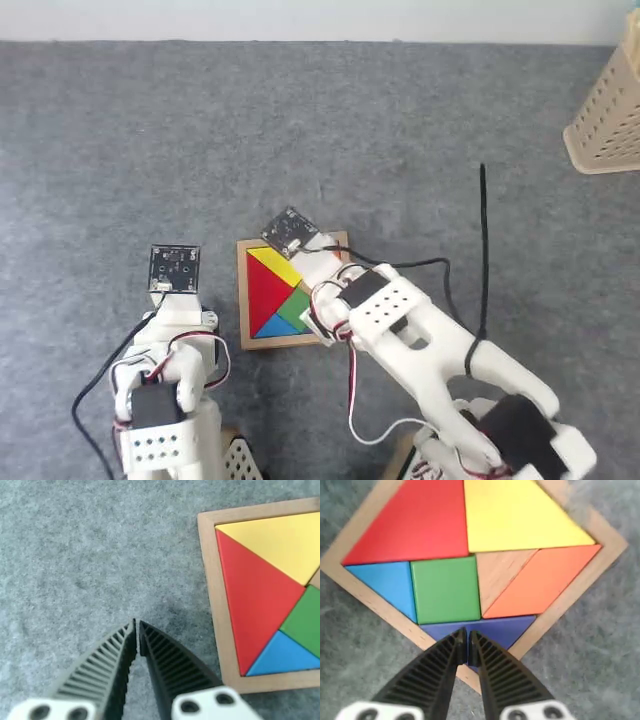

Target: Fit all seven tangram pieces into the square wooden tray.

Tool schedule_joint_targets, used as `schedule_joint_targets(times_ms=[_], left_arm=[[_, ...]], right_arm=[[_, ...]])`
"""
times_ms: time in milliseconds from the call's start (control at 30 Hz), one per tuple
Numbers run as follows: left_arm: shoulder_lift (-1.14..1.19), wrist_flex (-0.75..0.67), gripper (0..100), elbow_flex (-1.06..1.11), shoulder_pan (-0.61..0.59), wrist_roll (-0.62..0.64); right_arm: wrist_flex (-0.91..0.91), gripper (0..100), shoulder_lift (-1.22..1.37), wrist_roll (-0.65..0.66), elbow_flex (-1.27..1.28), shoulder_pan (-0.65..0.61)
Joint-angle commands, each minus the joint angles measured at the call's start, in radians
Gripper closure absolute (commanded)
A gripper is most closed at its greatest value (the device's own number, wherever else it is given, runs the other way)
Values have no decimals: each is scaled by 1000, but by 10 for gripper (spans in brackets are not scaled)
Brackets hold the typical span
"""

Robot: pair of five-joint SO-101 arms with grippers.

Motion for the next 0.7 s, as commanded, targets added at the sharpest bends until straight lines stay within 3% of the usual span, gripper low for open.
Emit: schedule_joint_targets(times_ms=[0, 167, 400, 667], left_arm=[[-11, 5, 988, -5, 0, -6], [-11, 5, 988, -5, 0, -6], [-11, 5, 988, -5, 0, -6], [-11, 5, 988, -5, 0, -6]], right_arm=[[-15, 991, -68, 11, -8, 41], [101, 991, -294, 11, 25, 125], [139, 991, -627, 17, 279, 257], [139, 989, -1044, 51, 543, 579]])
